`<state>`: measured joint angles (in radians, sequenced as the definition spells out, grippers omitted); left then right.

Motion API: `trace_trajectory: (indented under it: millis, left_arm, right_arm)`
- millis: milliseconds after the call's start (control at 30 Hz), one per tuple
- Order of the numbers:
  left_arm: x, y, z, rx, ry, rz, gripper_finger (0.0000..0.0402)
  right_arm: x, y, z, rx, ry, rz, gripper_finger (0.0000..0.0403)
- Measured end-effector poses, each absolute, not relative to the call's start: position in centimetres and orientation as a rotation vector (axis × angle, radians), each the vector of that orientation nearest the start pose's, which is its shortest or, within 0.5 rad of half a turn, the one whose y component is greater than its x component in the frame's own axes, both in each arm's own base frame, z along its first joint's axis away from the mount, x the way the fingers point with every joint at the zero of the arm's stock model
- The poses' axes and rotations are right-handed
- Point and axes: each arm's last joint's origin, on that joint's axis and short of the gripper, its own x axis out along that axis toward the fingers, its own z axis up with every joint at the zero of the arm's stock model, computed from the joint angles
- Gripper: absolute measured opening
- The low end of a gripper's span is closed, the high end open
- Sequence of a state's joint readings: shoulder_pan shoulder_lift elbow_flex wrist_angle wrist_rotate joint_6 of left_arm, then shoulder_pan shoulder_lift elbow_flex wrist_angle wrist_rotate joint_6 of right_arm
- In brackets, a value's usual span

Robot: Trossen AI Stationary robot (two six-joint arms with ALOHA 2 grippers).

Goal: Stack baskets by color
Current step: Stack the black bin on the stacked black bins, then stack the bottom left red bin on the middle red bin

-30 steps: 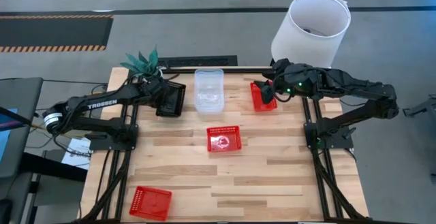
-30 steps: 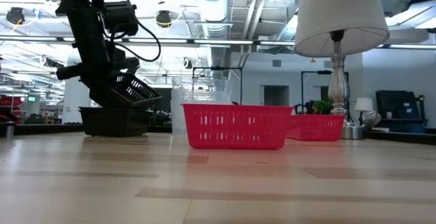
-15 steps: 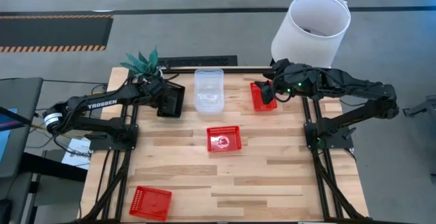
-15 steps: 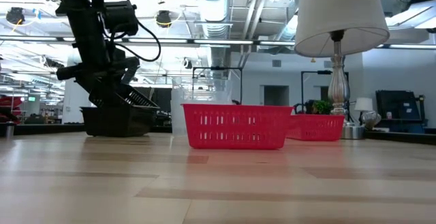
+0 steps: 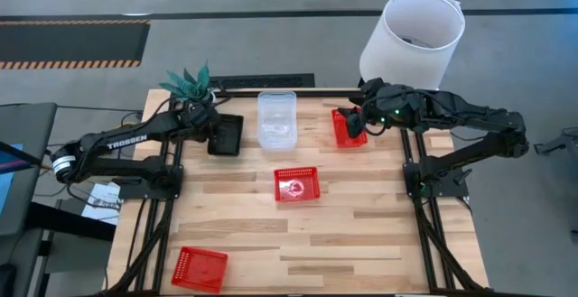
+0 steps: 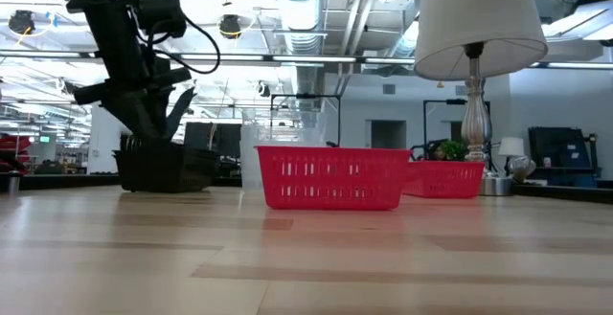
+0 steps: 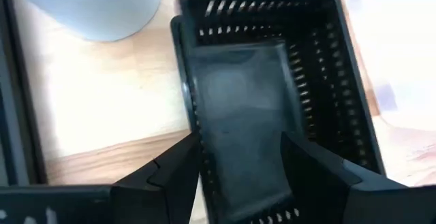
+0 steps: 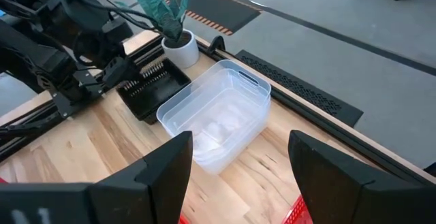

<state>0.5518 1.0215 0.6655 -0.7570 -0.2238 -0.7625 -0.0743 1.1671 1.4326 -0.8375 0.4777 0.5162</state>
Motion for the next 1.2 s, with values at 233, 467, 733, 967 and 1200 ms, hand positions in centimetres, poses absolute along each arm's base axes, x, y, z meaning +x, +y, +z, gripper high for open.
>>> trace_trajectory:
  millis: [233, 467, 733, 967, 1200]
  left_arm:
    - [14.4, 9.6, 21.3, -0.83, 0.838, 1.103, 0.019]
    - [14.4, 9.5, 22.8, -0.8, 0.784, 1.039, 0.019]
    - [16.0, 6.3, 27.1, -0.803, 0.711, 0.608, 0.019]
    - [17.8, 1.2, 29.0, -0.816, 0.732, 0.319, 0.019]
    - [18.8, -4.2, 29.3, -0.746, 0.745, 0.157, 0.019]
  right_arm:
    - [21.4, -2.9, 41.8, 0.364, 0.416, -0.668, 0.0265]
    - [21.4, -2.9, 41.8, 0.325, 0.43, -0.655, 0.0265]
    - [21.6, -2.3, 41.8, 0.112, 0.511, -0.487, 0.0265]
    - [22.0, -2.9, 42.5, -0.063, 0.478, -0.39, 0.0265]
    - [23.3, -4.1, 43.2, -0.123, 0.371, -0.254, 0.0265]
